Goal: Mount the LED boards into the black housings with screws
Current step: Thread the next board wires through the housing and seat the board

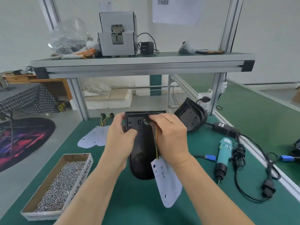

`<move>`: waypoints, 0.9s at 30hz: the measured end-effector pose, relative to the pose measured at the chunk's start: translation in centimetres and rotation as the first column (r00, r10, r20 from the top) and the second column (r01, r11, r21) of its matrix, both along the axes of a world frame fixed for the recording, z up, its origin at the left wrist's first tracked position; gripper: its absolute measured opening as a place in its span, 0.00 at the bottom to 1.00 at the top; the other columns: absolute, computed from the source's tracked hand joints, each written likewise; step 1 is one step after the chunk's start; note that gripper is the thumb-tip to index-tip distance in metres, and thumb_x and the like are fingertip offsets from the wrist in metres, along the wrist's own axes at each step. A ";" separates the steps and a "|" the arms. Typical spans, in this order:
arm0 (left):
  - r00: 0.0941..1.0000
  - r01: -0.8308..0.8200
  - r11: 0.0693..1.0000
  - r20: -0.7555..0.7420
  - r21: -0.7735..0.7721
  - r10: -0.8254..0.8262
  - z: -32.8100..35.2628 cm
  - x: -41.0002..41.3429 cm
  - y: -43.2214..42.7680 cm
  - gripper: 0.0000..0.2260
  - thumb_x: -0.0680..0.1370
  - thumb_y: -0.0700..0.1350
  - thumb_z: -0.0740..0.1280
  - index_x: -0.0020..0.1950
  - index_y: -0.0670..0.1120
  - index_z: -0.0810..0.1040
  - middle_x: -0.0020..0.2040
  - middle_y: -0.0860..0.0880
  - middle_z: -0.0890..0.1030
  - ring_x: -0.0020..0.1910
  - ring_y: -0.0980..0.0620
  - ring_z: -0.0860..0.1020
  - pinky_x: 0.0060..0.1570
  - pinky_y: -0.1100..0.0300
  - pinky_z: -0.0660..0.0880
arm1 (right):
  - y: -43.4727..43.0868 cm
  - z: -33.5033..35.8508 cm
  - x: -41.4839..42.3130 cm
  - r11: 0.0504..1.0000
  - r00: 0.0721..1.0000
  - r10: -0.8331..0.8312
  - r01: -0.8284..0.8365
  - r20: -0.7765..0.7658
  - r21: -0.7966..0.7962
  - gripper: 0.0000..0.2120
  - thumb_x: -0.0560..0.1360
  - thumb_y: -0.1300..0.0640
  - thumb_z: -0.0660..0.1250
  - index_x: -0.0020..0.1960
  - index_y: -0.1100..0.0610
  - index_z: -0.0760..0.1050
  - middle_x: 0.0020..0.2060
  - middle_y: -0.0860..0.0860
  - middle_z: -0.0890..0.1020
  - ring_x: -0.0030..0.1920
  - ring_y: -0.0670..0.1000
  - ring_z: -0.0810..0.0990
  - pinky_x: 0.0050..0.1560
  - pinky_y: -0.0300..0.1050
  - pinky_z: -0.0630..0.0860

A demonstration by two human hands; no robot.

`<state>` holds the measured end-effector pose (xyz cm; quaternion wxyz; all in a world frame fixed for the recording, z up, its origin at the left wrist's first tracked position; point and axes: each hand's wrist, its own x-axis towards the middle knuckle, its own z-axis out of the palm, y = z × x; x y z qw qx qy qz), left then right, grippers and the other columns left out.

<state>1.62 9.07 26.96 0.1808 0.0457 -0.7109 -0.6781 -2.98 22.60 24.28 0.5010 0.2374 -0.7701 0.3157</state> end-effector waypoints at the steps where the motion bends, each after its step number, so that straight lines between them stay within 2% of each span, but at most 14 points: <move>1: 1.000 -0.004 1.000 -0.014 -0.008 0.004 -0.3 0.0 0.1 0.21 0.72 0.27 0.61 0.53 0.51 0.77 0.41 0.46 0.84 0.38 0.46 0.78 0.40 0.51 0.76 | -0.1 0.2 0.2 1.000 1.000 0.014 -0.014 0.023 -0.013 0.11 0.67 0.72 0.76 0.48 0.62 0.85 0.43 0.55 0.86 0.41 0.59 0.83 0.44 0.50 0.80; 5: 0.999 -0.015 0.999 -0.032 0.034 0.016 -1.0 0.1 0.6 0.21 0.69 0.26 0.62 0.48 0.50 0.81 0.40 0.46 0.85 0.39 0.49 0.79 0.42 0.51 0.76 | -0.1 0.7 0.7 0.996 0.987 0.077 -0.068 0.141 -0.066 0.08 0.69 0.70 0.69 0.44 0.60 0.84 0.38 0.52 0.85 0.39 0.56 0.83 0.41 0.49 0.78; 9: 1.000 0.007 0.999 -0.028 0.052 -0.006 -1.3 0.4 0.9 0.22 0.67 0.27 0.61 0.46 0.52 0.83 0.36 0.51 0.84 0.34 0.53 0.78 0.39 0.57 0.74 | 0.3 0.5 0.9 0.995 0.958 0.095 -0.085 0.270 -0.050 0.08 0.70 0.70 0.71 0.45 0.59 0.82 0.38 0.51 0.83 0.39 0.55 0.80 0.42 0.48 0.76; 13: 0.999 0.043 0.998 -0.018 0.053 -0.042 -1.8 0.6 1.3 0.23 0.68 0.24 0.60 0.49 0.48 0.82 0.34 0.52 0.83 0.32 0.55 0.76 0.36 0.59 0.74 | 0.7 0.5 0.7 0.997 0.959 0.069 -0.078 0.273 0.023 0.06 0.71 0.68 0.71 0.46 0.61 0.77 0.41 0.54 0.77 0.43 0.57 0.73 0.44 0.55 0.73; 14: 0.998 0.054 0.998 -0.016 0.040 -0.054 -1.9 0.6 1.3 0.23 0.68 0.24 0.60 0.50 0.48 0.82 0.35 0.52 0.83 0.32 0.55 0.76 0.36 0.59 0.74 | 1.0 0.8 0.5 0.998 0.960 0.027 -0.041 0.279 0.046 0.08 0.72 0.65 0.72 0.48 0.61 0.75 0.45 0.55 0.75 0.46 0.57 0.71 0.46 0.56 0.72; 16: 0.997 0.071 0.997 -0.015 0.019 -0.071 -2.0 0.7 1.1 0.24 0.68 0.26 0.60 0.51 0.49 0.83 0.37 0.52 0.84 0.33 0.55 0.78 0.37 0.60 0.75 | 1.9 1.4 -0.2 0.991 0.924 -0.081 0.034 0.374 0.131 0.22 0.72 0.58 0.74 0.63 0.59 0.71 0.56 0.56 0.71 0.55 0.57 0.67 0.55 0.54 0.70; 17: 0.997 0.076 0.997 -0.018 0.007 -0.076 -2.0 0.7 1.1 0.23 0.67 0.28 0.61 0.51 0.51 0.83 0.38 0.51 0.85 0.34 0.55 0.79 0.36 0.60 0.75 | 2.3 1.7 -0.4 0.986 0.883 -0.085 0.007 0.461 0.167 0.28 0.73 0.56 0.74 0.70 0.56 0.67 0.61 0.55 0.70 0.59 0.56 0.67 0.59 0.53 0.69; 18: 0.997 0.078 0.997 -0.023 -0.021 -0.078 -2.0 0.7 1.0 0.23 0.65 0.31 0.61 0.51 0.52 0.83 0.39 0.51 0.85 0.35 0.55 0.80 0.36 0.60 0.75 | 2.5 2.0 -0.5 0.982 0.836 -0.055 -0.053 0.546 0.180 0.29 0.75 0.55 0.72 0.72 0.54 0.66 0.64 0.54 0.72 0.62 0.57 0.69 0.61 0.54 0.70; 19: 0.997 0.075 0.995 -0.026 -0.064 -0.076 -2.0 0.7 1.0 0.23 0.63 0.34 0.61 0.51 0.53 0.82 0.40 0.51 0.86 0.37 0.54 0.81 0.36 0.61 0.75 | 2.5 2.2 -0.6 0.974 0.800 -0.014 -0.126 0.600 0.190 0.24 0.76 0.56 0.69 0.71 0.53 0.69 0.61 0.54 0.77 0.60 0.57 0.73 0.60 0.53 0.73; 20: 0.997 0.068 0.993 -0.026 -0.101 -0.071 -2.3 0.6 1.0 0.23 0.63 0.35 0.60 0.51 0.54 0.82 0.41 0.51 0.86 0.38 0.54 0.81 0.36 0.61 0.74 | 2.4 2.2 -0.5 0.957 0.788 0.002 -0.180 0.616 0.228 0.16 0.77 0.57 0.67 0.65 0.52 0.75 0.55 0.53 0.81 0.56 0.58 0.77 0.57 0.53 0.75; 22: 0.999 0.051 0.991 -0.013 -0.120 -0.053 -3.0 0.6 1.1 0.23 0.62 0.37 0.60 0.51 0.54 0.82 0.41 0.51 0.85 0.37 0.53 0.80 0.35 0.61 0.73 | 2.3 2.1 -0.3 0.937 0.808 -0.008 -0.199 0.589 0.286 0.06 0.76 0.59 0.65 0.51 0.54 0.79 0.44 0.52 0.83 0.46 0.58 0.78 0.49 0.53 0.76; 24: 0.999 0.035 0.991 -0.004 -0.131 -0.036 -3.5 0.5 1.2 0.23 0.62 0.38 0.60 0.51 0.55 0.82 0.41 0.51 0.85 0.37 0.51 0.79 0.36 0.59 0.72 | 2.3 1.9 -0.4 0.943 0.814 -0.026 -0.173 0.581 0.285 0.02 0.74 0.60 0.65 0.45 0.54 0.75 0.41 0.49 0.80 0.43 0.56 0.75 0.44 0.51 0.73; 27: 1.000 0.006 0.980 0.005 -0.201 -0.005 -4.0 0.3 1.4 0.24 0.63 0.38 0.60 0.51 0.60 0.81 0.41 0.53 0.85 0.41 0.47 0.81 0.40 0.54 0.75 | 2.0 1.4 -0.8 0.936 0.797 -0.099 -0.128 0.596 0.328 0.05 0.73 0.58 0.65 0.42 0.52 0.69 0.39 0.46 0.76 0.42 0.54 0.72 0.40 0.48 0.65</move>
